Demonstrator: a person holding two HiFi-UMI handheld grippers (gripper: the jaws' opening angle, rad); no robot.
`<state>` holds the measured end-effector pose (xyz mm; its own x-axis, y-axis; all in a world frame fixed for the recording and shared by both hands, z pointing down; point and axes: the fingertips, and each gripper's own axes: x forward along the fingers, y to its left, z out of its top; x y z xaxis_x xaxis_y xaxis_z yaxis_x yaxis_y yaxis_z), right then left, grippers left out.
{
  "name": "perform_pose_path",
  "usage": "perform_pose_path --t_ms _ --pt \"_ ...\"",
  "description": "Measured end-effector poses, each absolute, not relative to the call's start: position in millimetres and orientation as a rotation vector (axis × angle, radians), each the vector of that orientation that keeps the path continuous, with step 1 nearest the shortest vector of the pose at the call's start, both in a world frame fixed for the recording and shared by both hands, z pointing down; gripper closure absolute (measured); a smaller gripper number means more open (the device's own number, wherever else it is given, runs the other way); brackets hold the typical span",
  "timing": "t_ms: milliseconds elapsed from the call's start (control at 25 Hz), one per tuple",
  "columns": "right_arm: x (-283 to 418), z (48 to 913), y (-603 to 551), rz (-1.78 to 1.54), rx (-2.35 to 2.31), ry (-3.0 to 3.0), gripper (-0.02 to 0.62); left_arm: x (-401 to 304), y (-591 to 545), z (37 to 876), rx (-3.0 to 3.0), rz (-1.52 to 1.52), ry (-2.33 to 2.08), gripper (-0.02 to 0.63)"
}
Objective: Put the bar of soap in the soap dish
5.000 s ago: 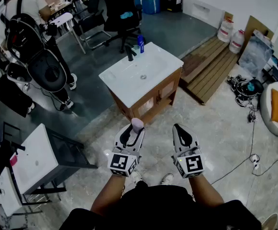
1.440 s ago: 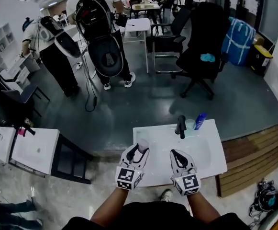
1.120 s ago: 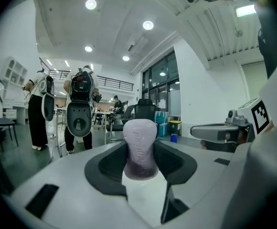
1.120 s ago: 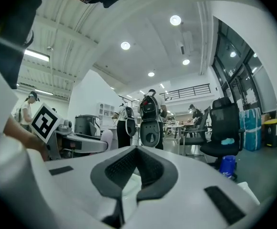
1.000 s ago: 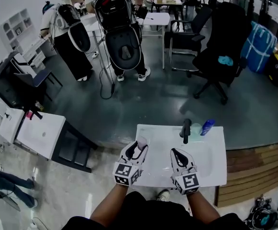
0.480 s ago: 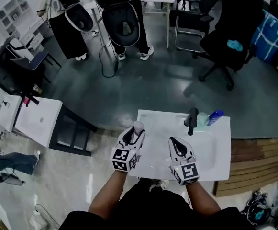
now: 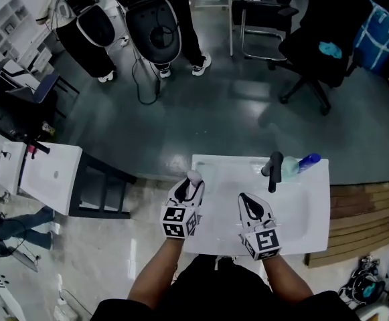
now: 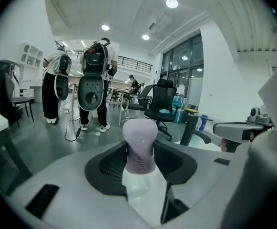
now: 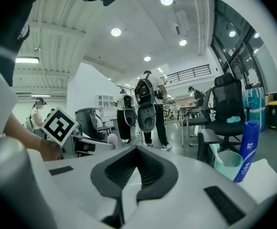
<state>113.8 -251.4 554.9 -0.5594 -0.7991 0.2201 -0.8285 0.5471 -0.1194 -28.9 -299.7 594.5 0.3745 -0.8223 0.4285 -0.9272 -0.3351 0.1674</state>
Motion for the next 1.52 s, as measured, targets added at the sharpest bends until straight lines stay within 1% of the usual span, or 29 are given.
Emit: perform_pose_path --t_ms 720,1320,1520 --pt "115 570 -260 0.312 1.388 -2.601 0.589 -28 -313 669 2.009 0.622 -1.512 0.414" --pt "123 575 -267 0.339 1.412 -2.572 0.589 -33 -326 692 1.924 0.702 -1.493 0.410" --pt "118 574 -269 0.331 1.407 -2.576 0.589 -33 -329 694 1.923 0.674 -1.500 0.416"
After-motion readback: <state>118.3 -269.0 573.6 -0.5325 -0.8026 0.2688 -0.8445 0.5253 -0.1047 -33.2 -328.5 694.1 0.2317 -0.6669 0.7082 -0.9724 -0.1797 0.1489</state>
